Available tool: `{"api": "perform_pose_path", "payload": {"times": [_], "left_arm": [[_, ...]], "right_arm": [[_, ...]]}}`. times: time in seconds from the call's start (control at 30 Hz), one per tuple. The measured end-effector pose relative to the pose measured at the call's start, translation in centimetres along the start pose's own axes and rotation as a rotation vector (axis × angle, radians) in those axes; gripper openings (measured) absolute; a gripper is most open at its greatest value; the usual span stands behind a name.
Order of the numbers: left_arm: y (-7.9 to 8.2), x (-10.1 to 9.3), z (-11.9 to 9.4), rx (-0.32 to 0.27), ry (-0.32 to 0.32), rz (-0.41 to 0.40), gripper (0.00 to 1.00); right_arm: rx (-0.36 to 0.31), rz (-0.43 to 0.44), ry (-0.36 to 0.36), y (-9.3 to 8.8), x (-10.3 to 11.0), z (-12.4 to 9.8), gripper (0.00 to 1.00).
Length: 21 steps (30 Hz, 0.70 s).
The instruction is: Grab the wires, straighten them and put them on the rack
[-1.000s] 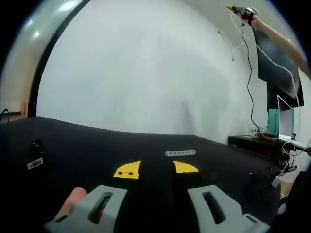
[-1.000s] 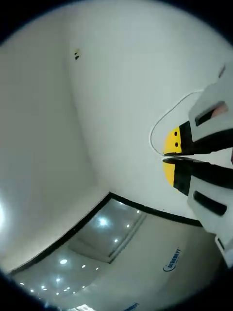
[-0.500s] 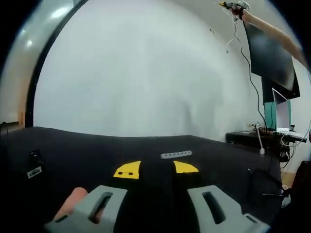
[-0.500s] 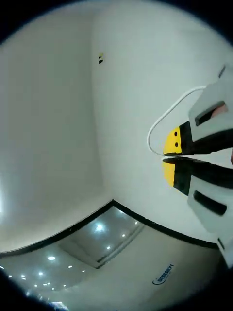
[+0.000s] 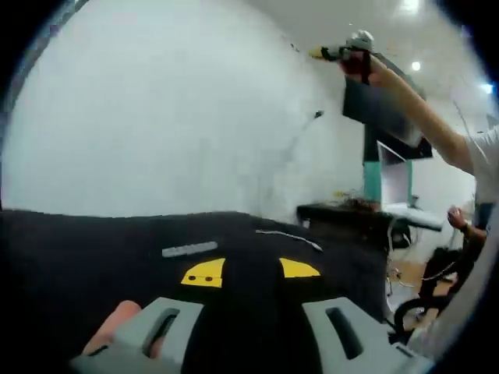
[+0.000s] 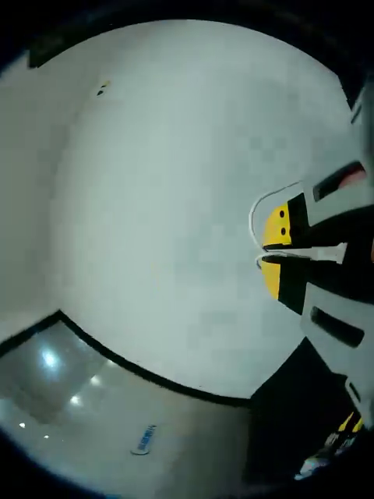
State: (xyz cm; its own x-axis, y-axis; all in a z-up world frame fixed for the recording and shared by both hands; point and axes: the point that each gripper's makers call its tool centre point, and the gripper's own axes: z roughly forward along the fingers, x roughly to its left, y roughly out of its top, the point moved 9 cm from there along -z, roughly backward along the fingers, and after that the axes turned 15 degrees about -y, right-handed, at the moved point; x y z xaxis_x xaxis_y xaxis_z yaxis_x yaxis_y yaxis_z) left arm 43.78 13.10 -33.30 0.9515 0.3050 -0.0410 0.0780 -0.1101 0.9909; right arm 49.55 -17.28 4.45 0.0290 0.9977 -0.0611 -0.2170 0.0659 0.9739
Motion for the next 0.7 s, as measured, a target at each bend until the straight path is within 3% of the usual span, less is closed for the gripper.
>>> {"api": "perform_pose_path", "payload": {"times": [0.03,0.07,0.1,0.2,0.3,0.37,0.43,0.47,0.5,0.57,0.6,0.7], "left_arm": [[0.0,-1.6,1.1,0.038,-0.07,0.011,0.29],[-0.1,-3.1,2.3,0.048,-0.118,-0.008,0.35],[-0.3,-4.1,3.3,0.066,-0.139,-0.022,0.4],[-1.3,-6.8,5.6,0.16,-0.185,-0.007,0.46],[-2.7,-8.9,7.8,0.218,-0.242,0.0,0.48],[-4.3,-8.6,8.7,0.305,-0.188,-0.028,0.45],[-5.5,-7.3,9.1,0.373,-0.106,-0.032,0.31],[-5.2,-7.4,9.3,0.257,-0.099,-0.067,0.29],[-5.7,-7.4,9.1,0.301,-0.066,-0.083,0.25],[-5.2,-6.9,8.3,0.313,-0.032,-0.059,0.13],[-4.9,-6.4,8.1,0.339,0.011,-0.032,0.09],[-4.7,-4.7,6.6,0.364,0.064,0.01,0.04]], "right_arm": [[0.02,0.088,0.017,-1.4,-0.1,-0.6,0.02],[0.075,0.213,0.038,-4.5,-0.2,-2.0,0.02],[0.096,0.261,0.022,-6.7,-0.5,-3.0,0.02],[0.071,0.235,-0.096,-12.7,-1.4,-6.2,0.02],[0.13,0.306,-0.213,-18.1,-2.4,-8.8,0.02],[0.16,0.256,-0.3,-22.2,-3.5,-10.2,0.03],[0.17,0.21,-0.36,-25.1,-4.7,-10.6,0.03],[0.195,0.2,-0.368,-26.0,-5.1,-10.6,0.03],[0.238,0.201,-0.371,-27.3,-5.6,-10.6,0.03],[0.284,0.227,-0.348,-29.3,-6.2,-10.5,0.03],[0.324,0.19,-0.338,-30.7,-6.5,-10.5,0.03],[0.433,0.077,-0.288,-34.4,-6.3,-10.6,0.09]]}}
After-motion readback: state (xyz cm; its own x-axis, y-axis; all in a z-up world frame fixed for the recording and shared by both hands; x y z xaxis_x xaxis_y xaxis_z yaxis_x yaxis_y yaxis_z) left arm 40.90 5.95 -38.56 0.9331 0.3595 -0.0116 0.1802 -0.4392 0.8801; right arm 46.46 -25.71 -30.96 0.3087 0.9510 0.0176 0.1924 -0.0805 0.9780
